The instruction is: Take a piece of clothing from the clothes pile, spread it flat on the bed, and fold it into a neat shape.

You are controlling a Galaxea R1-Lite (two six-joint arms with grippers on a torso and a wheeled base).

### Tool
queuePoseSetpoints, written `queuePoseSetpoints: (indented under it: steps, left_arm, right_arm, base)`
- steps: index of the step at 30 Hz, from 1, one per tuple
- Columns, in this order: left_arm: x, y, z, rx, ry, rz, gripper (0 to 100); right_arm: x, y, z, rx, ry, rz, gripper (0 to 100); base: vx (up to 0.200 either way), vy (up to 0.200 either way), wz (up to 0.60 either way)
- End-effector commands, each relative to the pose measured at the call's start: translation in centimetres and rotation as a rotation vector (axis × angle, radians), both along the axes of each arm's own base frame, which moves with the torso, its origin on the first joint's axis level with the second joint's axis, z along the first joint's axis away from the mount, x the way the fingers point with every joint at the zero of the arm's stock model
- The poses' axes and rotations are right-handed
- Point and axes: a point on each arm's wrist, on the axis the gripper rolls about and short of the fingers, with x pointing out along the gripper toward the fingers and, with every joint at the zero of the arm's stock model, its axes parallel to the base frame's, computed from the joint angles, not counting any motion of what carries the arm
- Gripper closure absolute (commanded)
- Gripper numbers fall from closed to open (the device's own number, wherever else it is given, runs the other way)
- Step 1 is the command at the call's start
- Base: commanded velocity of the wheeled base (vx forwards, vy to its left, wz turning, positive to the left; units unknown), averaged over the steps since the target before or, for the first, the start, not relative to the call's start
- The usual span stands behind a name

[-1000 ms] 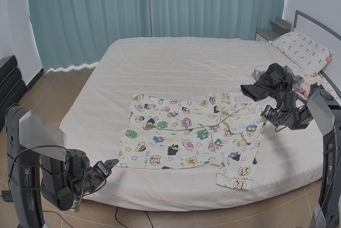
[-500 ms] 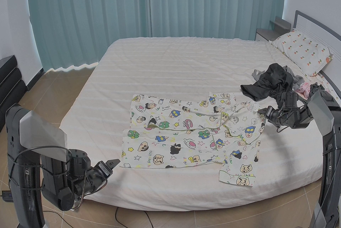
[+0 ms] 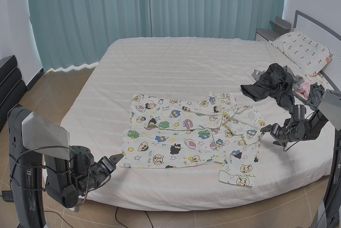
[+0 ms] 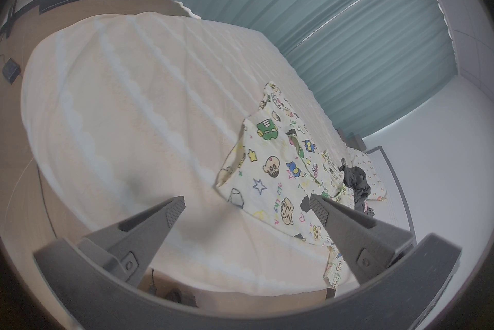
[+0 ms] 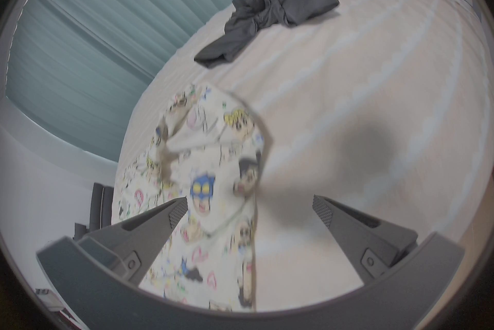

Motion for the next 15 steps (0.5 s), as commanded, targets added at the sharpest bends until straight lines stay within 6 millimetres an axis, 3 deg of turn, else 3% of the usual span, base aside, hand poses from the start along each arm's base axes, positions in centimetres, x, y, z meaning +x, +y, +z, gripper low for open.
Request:
queuePoseSetpoints:
  steps: [1, 7, 15]
  left_arm:
    - [3.5, -1.9, -1.8, 0.138, -0.045, -0.104, 0]
    - [5.3, -2.7, -2.4, 0.223, 0.04, -0.155, 0]
    - [7.4, -2.8, -3.2, 0.301, 0.0, -0.182, 0]
  right_arm:
    - [-7.0, 5.0, 2.1, 0.008, -0.044, 0.168, 0]
    - [-9.4, 7.0, 0.9, -0.001, -0.061, 0.228, 0]
    - [-10.3, 7.6, 0.4, -0.001, -0.051, 0.25, 0]
  base:
    - [0.0, 0.0, 0.0]
    - [0.0, 0.0, 0.0]
    - [0.0, 0.0, 0.0]
